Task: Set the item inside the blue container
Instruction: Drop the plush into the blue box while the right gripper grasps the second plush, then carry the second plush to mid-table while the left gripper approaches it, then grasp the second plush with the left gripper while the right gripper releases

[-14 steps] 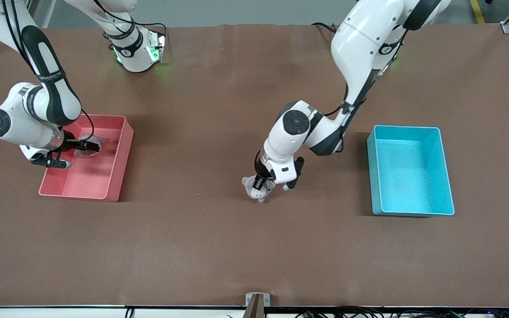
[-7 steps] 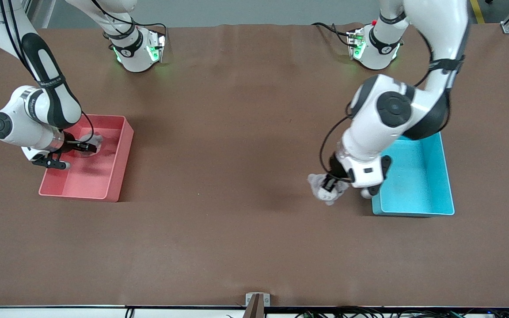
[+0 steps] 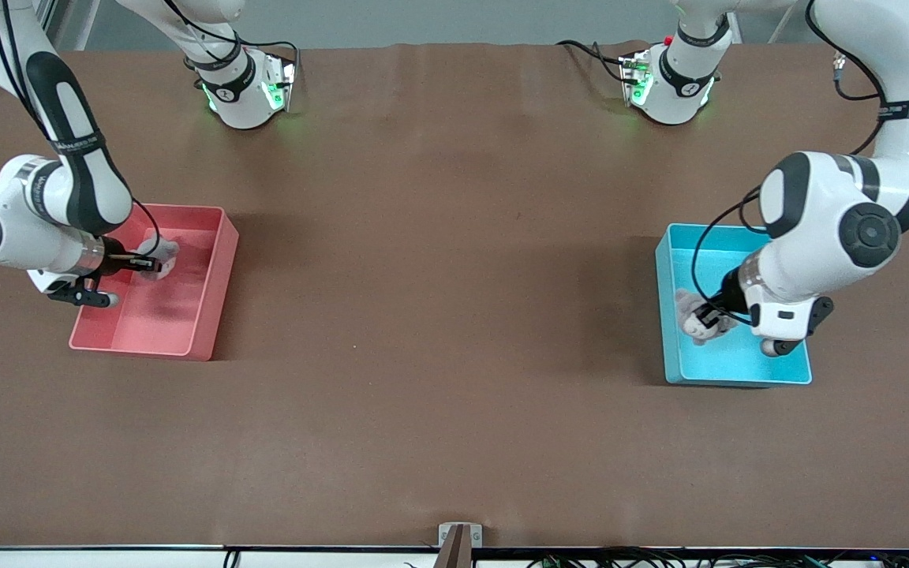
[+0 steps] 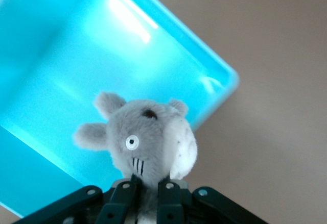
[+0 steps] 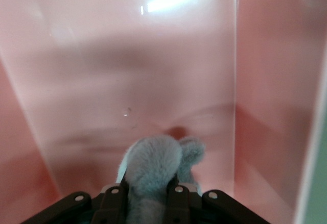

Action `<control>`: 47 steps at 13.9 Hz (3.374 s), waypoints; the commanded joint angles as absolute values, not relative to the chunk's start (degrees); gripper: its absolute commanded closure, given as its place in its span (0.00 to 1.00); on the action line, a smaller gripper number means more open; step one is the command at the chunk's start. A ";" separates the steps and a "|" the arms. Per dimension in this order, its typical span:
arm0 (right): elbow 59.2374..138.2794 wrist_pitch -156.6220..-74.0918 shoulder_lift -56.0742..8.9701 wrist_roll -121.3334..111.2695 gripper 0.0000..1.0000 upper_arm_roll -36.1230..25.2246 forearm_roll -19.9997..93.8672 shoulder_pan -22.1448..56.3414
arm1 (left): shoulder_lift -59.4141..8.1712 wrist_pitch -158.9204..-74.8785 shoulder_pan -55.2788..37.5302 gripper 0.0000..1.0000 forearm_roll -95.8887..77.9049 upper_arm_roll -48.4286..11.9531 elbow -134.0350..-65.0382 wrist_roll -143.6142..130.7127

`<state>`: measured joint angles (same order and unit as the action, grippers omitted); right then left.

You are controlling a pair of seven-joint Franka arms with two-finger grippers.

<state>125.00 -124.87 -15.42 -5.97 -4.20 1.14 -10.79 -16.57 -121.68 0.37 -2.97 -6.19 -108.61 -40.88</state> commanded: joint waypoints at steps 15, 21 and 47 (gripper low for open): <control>97.40 -121.97 -26.34 61.83 1.00 -3.52 10.63 28.37 | -19.60 -101.61 3.44 0.00 -2.37 -7.82 -88.70 -29.61; 86.75 -131.89 -40.51 81.37 1.00 -3.60 9.85 38.40 | -20.99 -103.35 -10.52 0.00 -2.72 -7.91 -88.51 -46.29; 83.50 -97.05 -24.71 21.50 0.00 -4.92 1.51 15.14 | -47.20 -154.95 -36.83 0.25 -3.43 -7.21 -89.30 -94.13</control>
<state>79.82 -99.30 -29.13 29.55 -6.01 3.49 19.02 -47.01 -154.46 -35.91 -3.36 -8.03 -89.55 -93.36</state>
